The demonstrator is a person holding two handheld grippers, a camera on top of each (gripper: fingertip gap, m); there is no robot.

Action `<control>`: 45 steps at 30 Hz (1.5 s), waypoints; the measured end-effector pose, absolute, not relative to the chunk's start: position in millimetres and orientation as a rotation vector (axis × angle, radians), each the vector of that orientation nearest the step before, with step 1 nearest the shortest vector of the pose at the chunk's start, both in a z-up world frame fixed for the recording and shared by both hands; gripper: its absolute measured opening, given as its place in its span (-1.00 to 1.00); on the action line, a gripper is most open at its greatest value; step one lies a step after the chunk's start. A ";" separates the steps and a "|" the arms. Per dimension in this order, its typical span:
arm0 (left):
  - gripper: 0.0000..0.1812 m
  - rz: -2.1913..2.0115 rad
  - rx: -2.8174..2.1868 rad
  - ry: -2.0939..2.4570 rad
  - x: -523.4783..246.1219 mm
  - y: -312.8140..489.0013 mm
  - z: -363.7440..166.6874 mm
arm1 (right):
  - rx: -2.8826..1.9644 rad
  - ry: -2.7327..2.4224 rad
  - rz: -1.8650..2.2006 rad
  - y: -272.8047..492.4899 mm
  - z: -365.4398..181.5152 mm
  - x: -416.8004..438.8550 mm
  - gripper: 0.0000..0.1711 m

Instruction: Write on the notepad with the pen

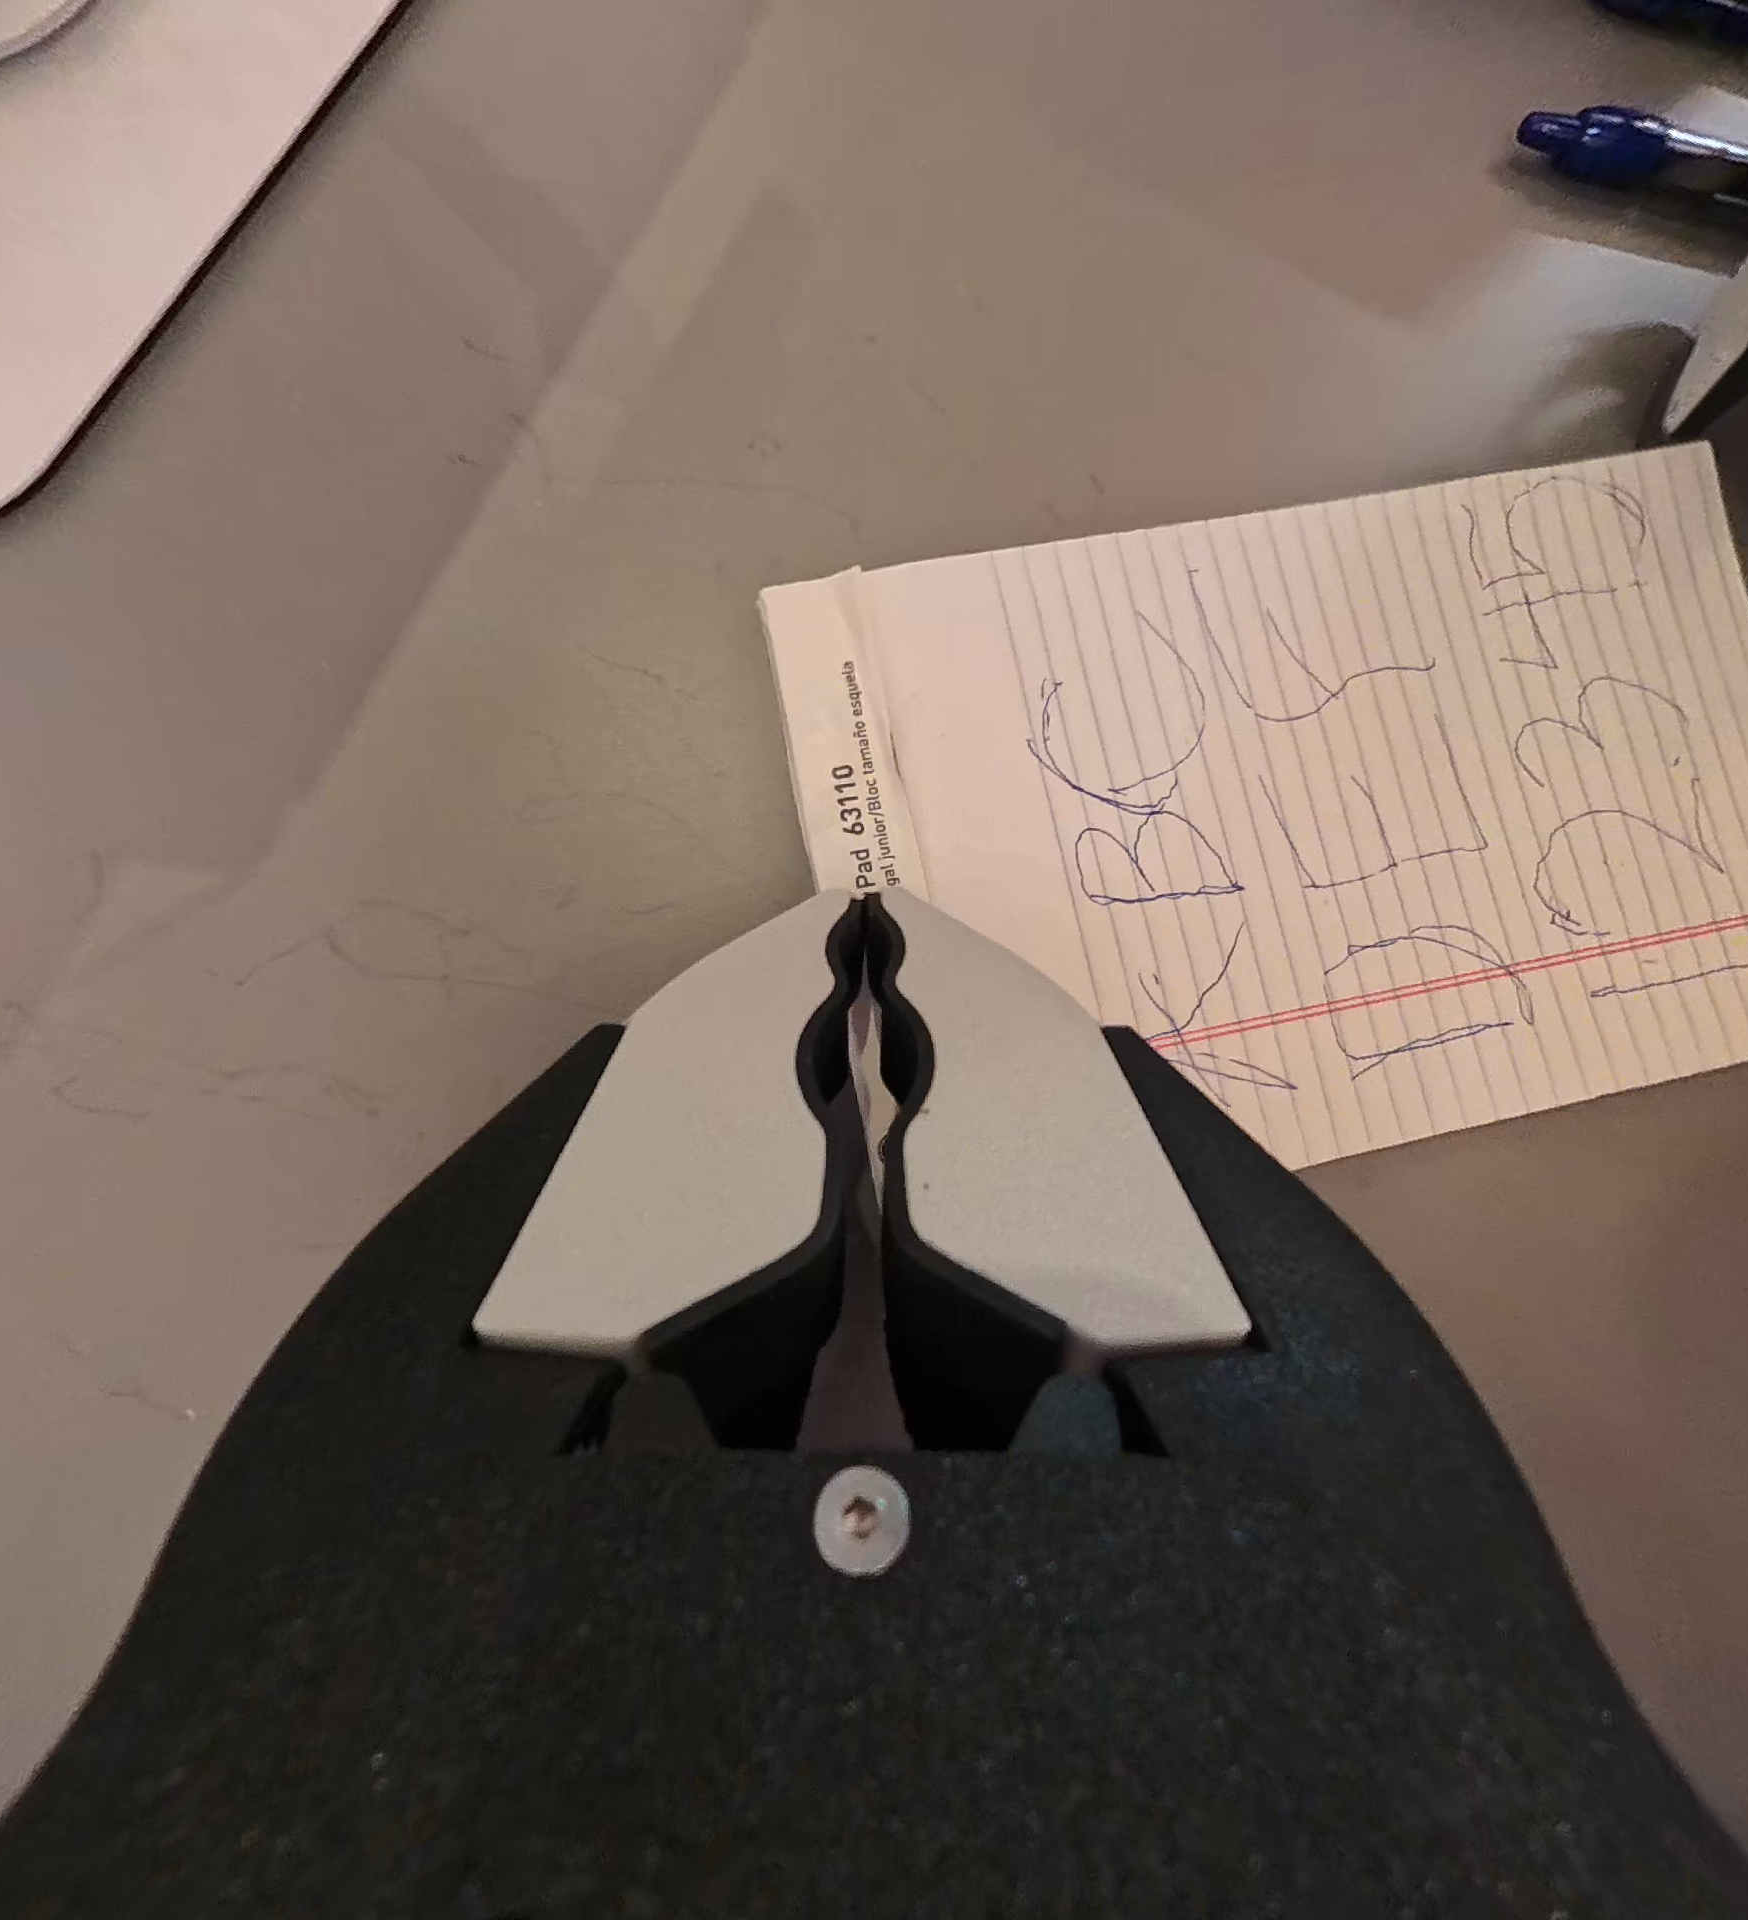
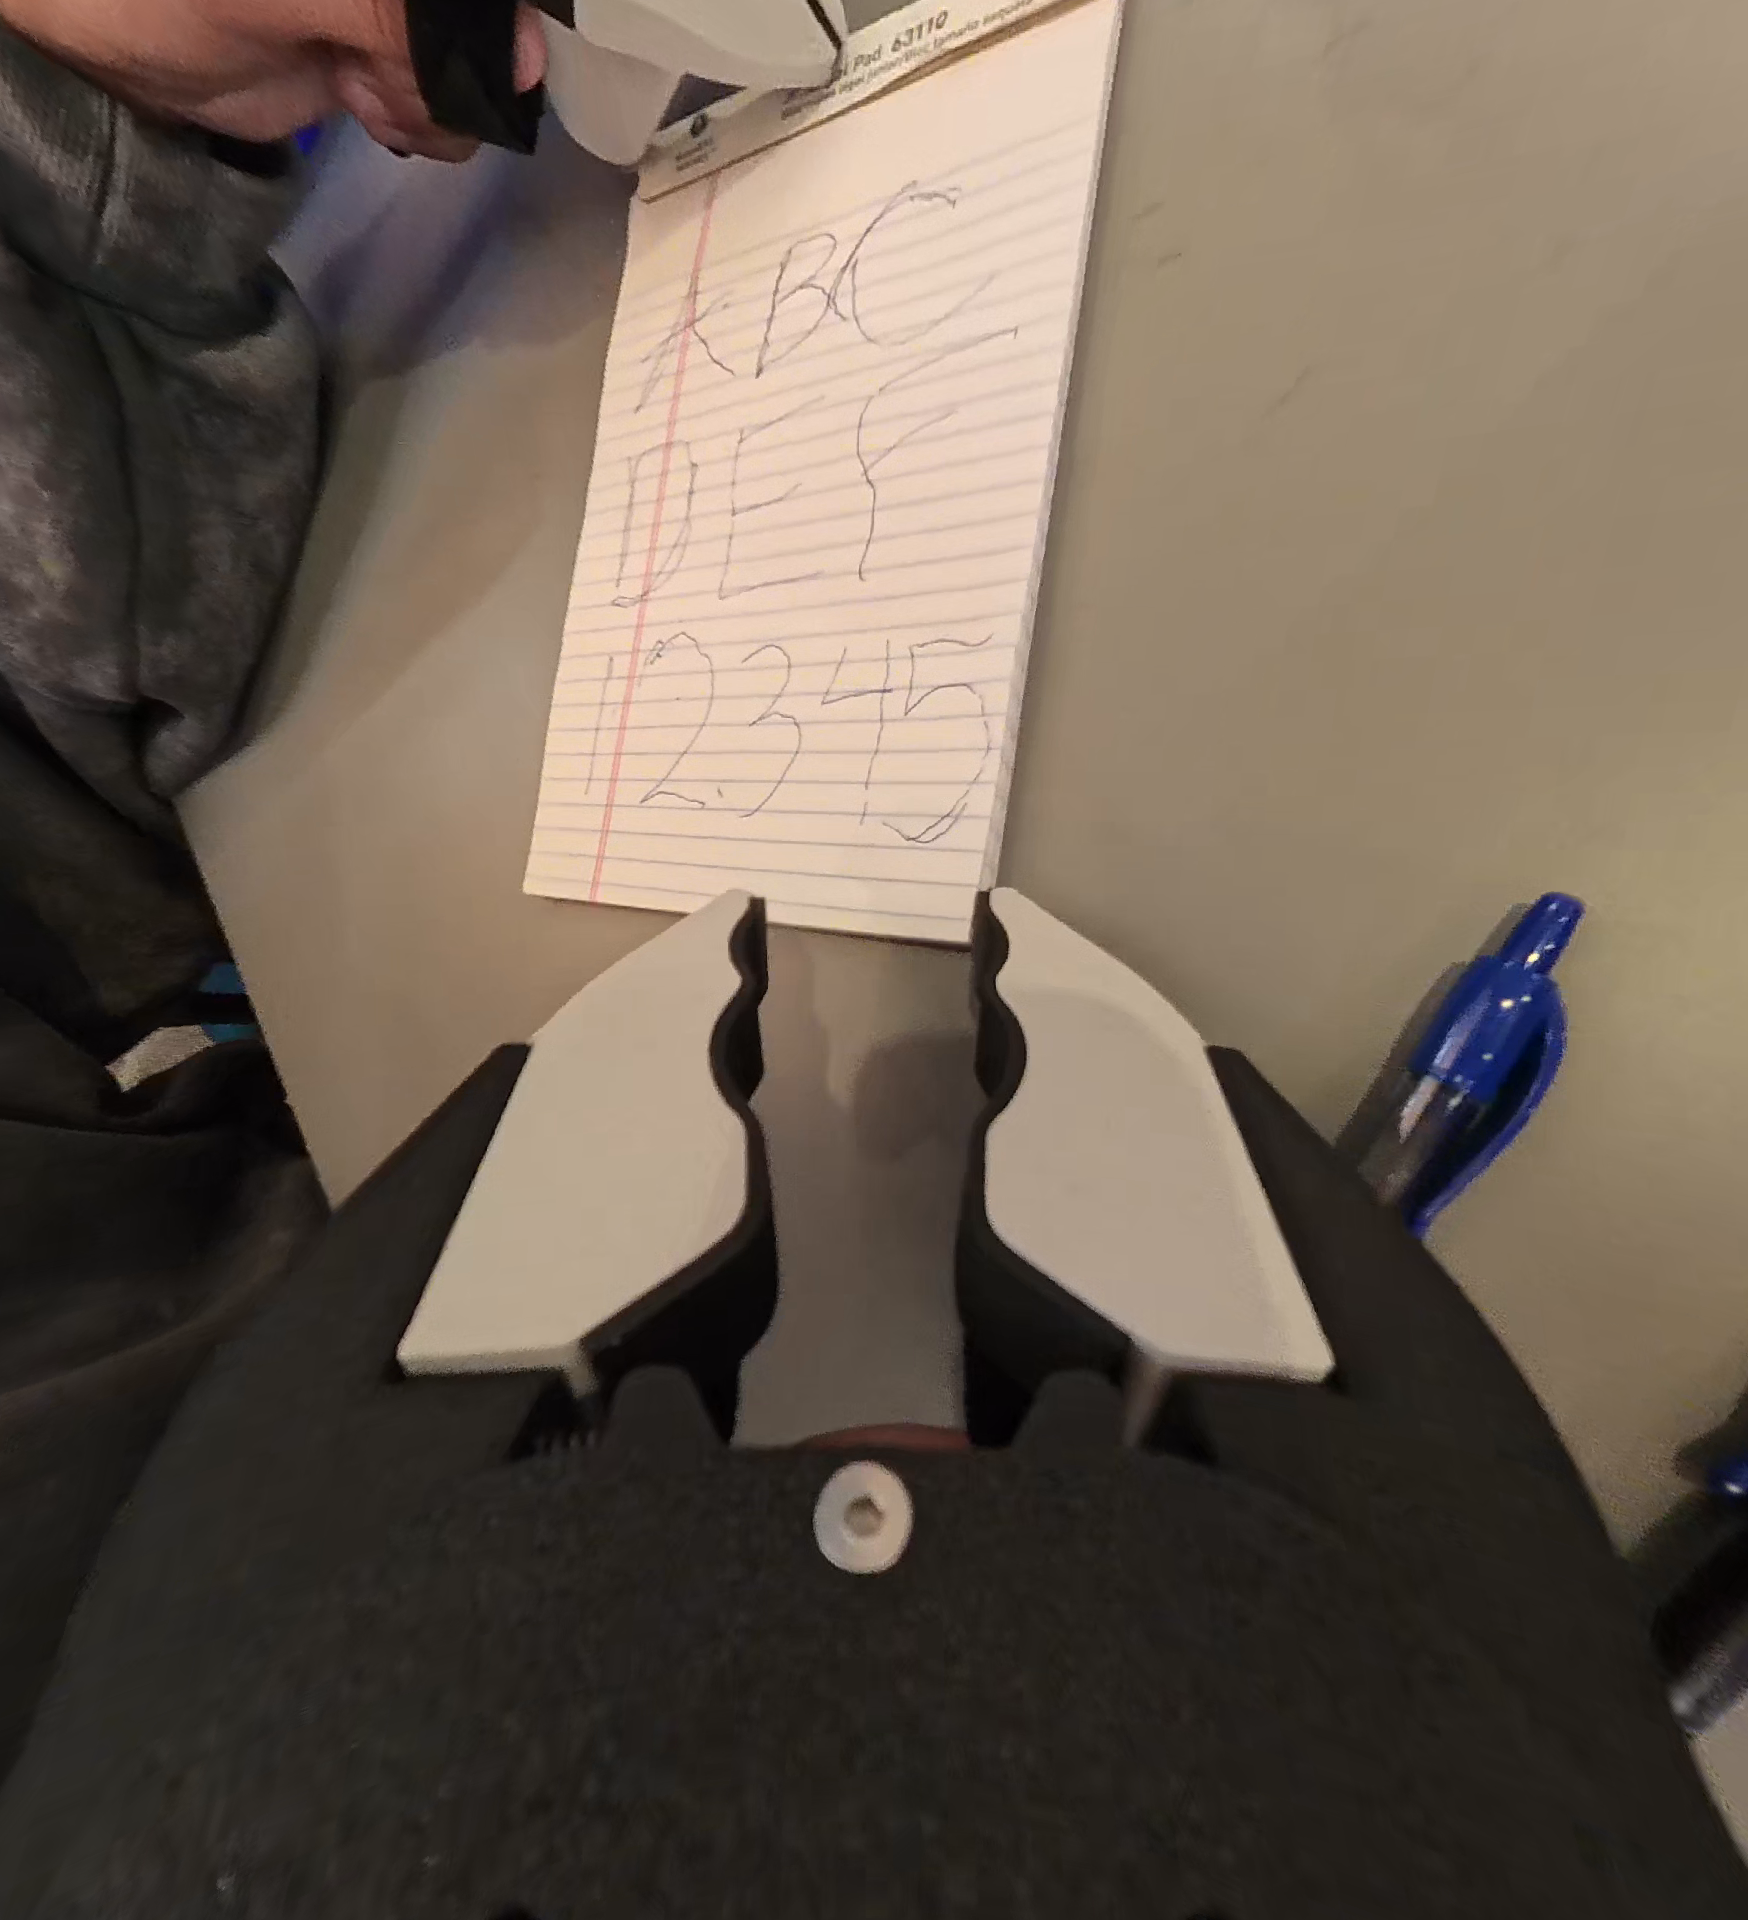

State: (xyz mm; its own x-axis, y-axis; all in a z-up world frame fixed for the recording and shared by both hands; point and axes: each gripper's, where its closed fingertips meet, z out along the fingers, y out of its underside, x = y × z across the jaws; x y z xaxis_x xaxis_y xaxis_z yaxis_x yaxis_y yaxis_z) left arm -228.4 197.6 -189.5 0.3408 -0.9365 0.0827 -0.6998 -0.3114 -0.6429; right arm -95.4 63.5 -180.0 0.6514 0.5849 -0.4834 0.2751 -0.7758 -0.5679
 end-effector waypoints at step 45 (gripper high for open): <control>-1.00 -0.615 -2.102 1.434 -227.8 196.5 -189.6 | -2.386 -0.608 1.025 64.8 -176.6 -106.6 -0.46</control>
